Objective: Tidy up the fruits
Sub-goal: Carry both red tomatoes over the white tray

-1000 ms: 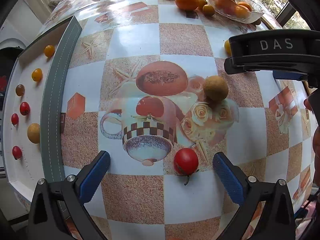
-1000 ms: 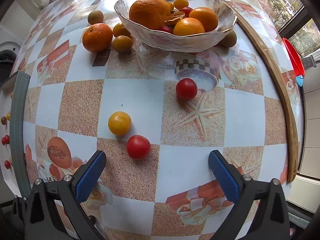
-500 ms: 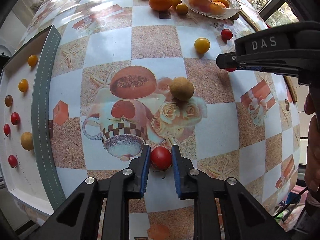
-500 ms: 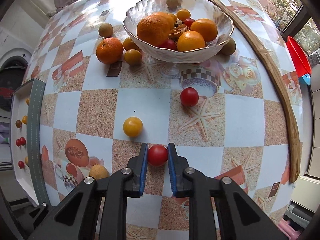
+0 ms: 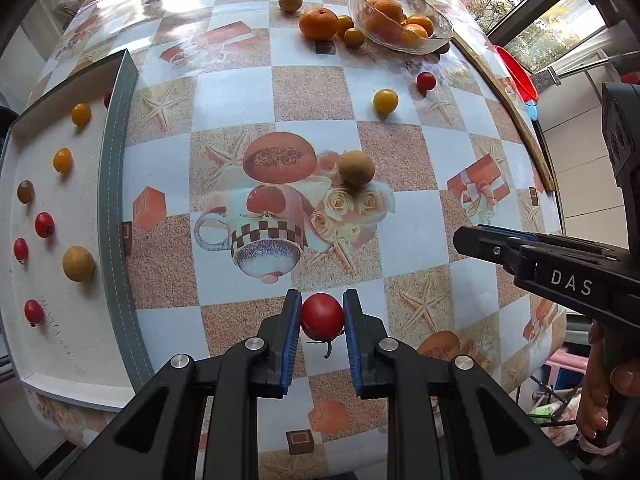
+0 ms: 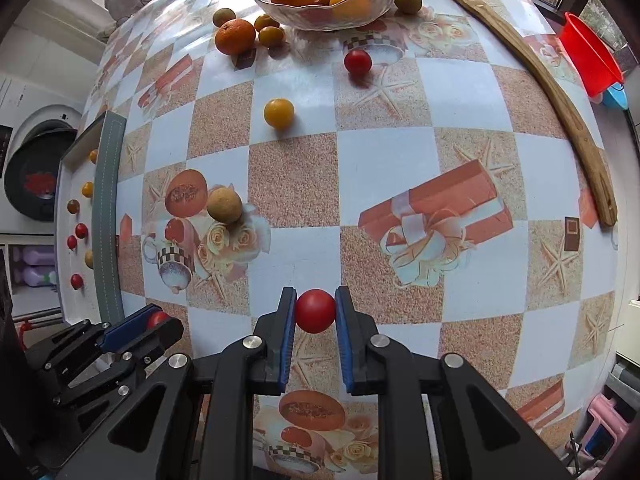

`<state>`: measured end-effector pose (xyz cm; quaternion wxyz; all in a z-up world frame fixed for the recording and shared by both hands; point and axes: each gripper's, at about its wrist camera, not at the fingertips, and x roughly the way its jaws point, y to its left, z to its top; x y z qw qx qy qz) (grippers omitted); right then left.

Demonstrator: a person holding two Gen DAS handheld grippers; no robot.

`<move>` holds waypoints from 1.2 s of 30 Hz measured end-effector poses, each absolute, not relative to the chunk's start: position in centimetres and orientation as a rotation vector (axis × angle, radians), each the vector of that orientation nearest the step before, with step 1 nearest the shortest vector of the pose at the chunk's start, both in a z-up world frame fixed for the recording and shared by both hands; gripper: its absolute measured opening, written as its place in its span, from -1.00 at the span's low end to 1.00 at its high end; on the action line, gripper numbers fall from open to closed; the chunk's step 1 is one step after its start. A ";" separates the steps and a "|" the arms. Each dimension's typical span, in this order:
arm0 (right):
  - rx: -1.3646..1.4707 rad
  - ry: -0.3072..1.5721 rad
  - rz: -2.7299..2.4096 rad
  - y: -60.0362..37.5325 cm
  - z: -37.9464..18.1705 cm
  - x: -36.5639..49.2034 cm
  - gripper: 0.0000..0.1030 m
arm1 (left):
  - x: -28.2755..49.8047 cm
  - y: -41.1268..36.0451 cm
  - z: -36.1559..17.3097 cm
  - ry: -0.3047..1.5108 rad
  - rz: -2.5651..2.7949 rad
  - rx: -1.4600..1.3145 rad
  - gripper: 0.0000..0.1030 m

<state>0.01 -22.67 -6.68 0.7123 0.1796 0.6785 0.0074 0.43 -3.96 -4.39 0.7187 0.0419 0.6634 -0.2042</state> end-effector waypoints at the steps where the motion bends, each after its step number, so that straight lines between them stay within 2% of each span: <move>1: 0.396 1.503 0.019 -22.5 -6.3 -0.2 -0.59 | 0.4 -4.0 -3.9 1.461 -0.453 0.097 -0.56; 10: 0.359 1.484 0.061 -19.5 -3.0 0.1 -0.59 | 0.1 0.1 -0.9 1.415 -0.413 0.065 -0.56; 18: 0.346 1.481 0.149 -14.2 -1.1 1.3 -0.59 | -0.4 6.9 0.1 1.378 -0.302 -0.018 -0.56; 28: 0.227 1.498 0.269 -6.2 -0.5 4.8 -0.59 | 0.5 15.0 -1.3 1.356 -0.148 -0.103 -0.56; 36: 0.149 1.513 0.319 -1.2 -1.2 6.9 -0.59 | 1.8 17.1 -3.7 1.362 -0.119 -0.126 -0.56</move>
